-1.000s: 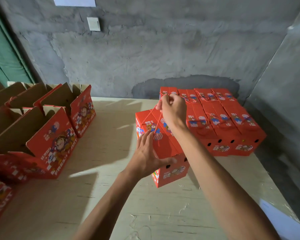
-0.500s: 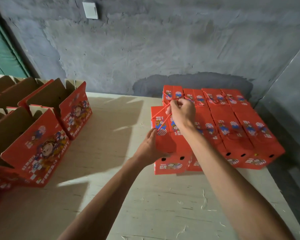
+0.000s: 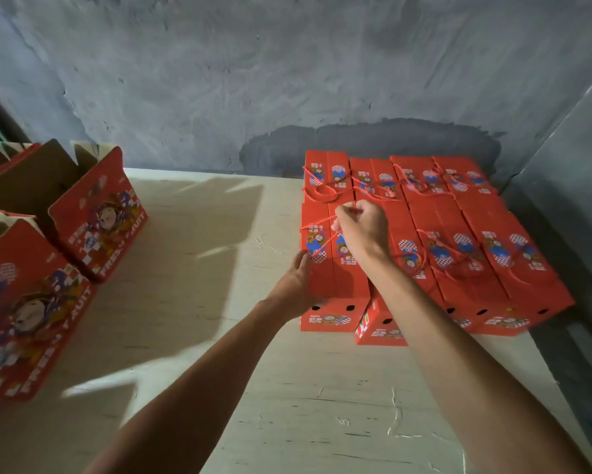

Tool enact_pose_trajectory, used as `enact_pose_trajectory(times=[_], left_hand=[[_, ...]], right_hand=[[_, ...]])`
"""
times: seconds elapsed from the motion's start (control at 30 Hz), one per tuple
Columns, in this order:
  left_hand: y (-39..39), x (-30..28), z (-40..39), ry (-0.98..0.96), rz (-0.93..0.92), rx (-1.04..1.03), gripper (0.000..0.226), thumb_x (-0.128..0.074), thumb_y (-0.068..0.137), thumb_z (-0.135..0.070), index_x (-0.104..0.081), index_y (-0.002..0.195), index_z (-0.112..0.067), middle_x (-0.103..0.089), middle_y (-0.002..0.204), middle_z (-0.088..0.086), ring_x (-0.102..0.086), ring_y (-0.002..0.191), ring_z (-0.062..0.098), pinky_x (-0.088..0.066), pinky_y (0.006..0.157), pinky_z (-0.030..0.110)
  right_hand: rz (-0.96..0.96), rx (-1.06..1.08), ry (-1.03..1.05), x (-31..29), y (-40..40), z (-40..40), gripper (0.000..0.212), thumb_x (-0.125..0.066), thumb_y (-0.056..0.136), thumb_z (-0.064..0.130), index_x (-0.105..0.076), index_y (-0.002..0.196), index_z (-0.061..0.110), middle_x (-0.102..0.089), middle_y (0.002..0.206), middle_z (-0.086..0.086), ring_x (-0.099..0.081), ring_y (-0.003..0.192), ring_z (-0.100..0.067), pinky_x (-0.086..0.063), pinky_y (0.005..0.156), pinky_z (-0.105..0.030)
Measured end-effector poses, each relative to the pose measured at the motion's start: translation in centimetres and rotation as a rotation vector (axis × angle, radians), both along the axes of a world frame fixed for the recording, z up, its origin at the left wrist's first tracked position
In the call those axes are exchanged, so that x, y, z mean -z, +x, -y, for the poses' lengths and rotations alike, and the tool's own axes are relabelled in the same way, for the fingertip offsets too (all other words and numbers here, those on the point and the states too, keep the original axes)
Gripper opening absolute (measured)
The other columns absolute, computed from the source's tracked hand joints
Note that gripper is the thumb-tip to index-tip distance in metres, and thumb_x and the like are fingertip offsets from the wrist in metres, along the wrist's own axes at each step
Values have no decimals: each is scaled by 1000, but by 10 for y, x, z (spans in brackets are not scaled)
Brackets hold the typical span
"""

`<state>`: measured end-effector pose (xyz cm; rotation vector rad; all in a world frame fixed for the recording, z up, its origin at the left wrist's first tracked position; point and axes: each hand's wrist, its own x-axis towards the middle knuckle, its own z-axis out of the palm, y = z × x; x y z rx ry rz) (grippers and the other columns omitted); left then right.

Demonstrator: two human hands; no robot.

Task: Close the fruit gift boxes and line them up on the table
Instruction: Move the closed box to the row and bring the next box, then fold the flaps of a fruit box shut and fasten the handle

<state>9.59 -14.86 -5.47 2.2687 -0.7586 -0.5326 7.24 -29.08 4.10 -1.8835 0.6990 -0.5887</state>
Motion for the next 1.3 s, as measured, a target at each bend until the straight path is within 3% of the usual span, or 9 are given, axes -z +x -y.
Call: enact_pose_trajectory(times=[0.13,0.27,0.37,0.43,0.53,0.7,0.83,0.97,1.3], left_hand=[[9,8,5,6,-13,6,118,-90,76,-21,-11,163,-9,-7,170,1,-34,148,28,-38,116,41],[11,8,8,15,-5,37,115,-89,75,-18,-15,163,-10,-8,170,4,-30,150,26,-38,117,39],[3,-1,8,-32,19,39,89,-85,75,-15,-42,152,-13,-31,158,8,-44,138,30,-48,108,42],[-4,-13,7,-68,62,9,68,-81,76,-19,-56,139,-15,-50,141,10,-51,128,30,-48,106,44],[-17,-32,-1,-145,147,-22,44,-77,79,-16,-67,121,-11,-63,124,10,-57,114,28,-49,100,42],[-46,-69,-39,-162,259,-13,38,-72,87,-20,-65,123,-10,-69,116,12,-63,105,29,-48,81,33],[-70,-87,-92,-173,316,-98,35,-68,89,-14,-68,124,-8,-70,116,9,-65,108,27,-52,87,41],[-96,-93,-151,-200,315,-237,34,-68,93,-21,-69,126,-15,-72,119,2,-69,106,18,-54,90,38],[-150,-73,-289,-183,328,-544,19,-74,93,-31,-73,109,-21,-72,103,-3,-70,89,11,-59,78,37]], right_hand=[[-6,29,21,14,2,12,14,-61,91,17,-70,92,8,-76,76,-2,-57,48,4,-35,40,-11],[-91,-24,-65,13,7,12,18,-59,95,21,-69,102,8,-76,84,0,-71,71,-10,-47,48,-19],[-333,-131,-334,10,3,4,23,-59,98,32,-61,99,9,-67,87,-2,-66,75,-24,-52,60,-37],[-420,-153,-512,5,-6,-2,27,-57,99,37,-61,96,10,-66,89,-5,-64,78,-28,-49,65,-37],[-343,-196,-626,-10,-28,-19,23,-59,99,33,-72,107,16,-75,102,-2,-71,89,-26,-58,75,-38],[-230,-294,-641,-29,-76,-72,19,-59,97,36,-71,105,23,-76,105,7,-71,93,-19,-52,71,-29],[-123,-320,-567,-33,-107,-112,20,-60,96,41,-70,105,25,-75,108,12,-70,100,-14,-54,77,-31],[-81,-406,-556,-29,-124,-155,26,-59,97,46,-68,112,27,-74,113,14,-69,105,-13,-51,82,-30],[-71,-669,-496,-10,-138,-272,40,-56,96,55,-63,124,28,-74,118,12,-68,107,-15,-51,88,-31]])
